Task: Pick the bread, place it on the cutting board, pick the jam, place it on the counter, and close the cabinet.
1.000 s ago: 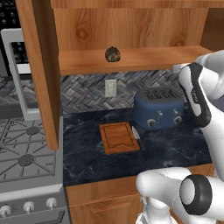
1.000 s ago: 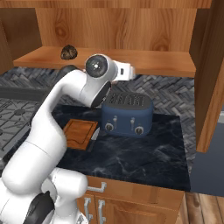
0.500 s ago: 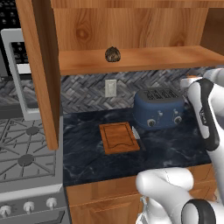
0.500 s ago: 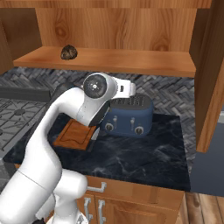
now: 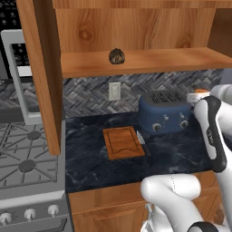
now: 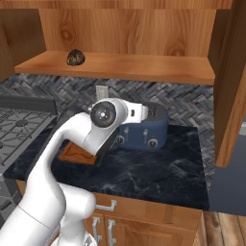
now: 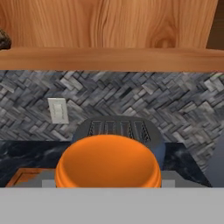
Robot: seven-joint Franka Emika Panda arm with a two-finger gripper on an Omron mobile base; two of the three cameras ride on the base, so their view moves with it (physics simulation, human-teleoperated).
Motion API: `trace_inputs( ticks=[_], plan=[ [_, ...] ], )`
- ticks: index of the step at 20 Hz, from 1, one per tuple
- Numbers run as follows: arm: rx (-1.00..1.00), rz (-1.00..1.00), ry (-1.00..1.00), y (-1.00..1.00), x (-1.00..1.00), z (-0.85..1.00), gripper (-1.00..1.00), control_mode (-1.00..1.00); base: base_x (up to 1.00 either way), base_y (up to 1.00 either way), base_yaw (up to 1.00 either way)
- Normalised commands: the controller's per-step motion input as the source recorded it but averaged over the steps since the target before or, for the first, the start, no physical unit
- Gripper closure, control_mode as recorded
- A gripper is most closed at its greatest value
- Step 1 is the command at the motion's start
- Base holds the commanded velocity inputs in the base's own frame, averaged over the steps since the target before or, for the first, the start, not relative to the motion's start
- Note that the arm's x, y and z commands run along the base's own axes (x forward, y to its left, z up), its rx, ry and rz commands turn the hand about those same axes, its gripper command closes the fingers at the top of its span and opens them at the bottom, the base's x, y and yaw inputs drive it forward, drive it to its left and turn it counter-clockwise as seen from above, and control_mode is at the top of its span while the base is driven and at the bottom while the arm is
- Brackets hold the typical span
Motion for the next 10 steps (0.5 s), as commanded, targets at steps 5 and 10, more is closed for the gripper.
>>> trace_inputs(
  ticks=[5,10],
  plan=[
    [0.00,0.00,0.00,-0.02,-0.10,-0.29,1.00,-1.00,0.00,0.00,0.00],
    [0.00,0.00,0.00,-0.03,-0.09,-0.30,1.00,-1.00,0.00,0.00,0.00]
  ],
)
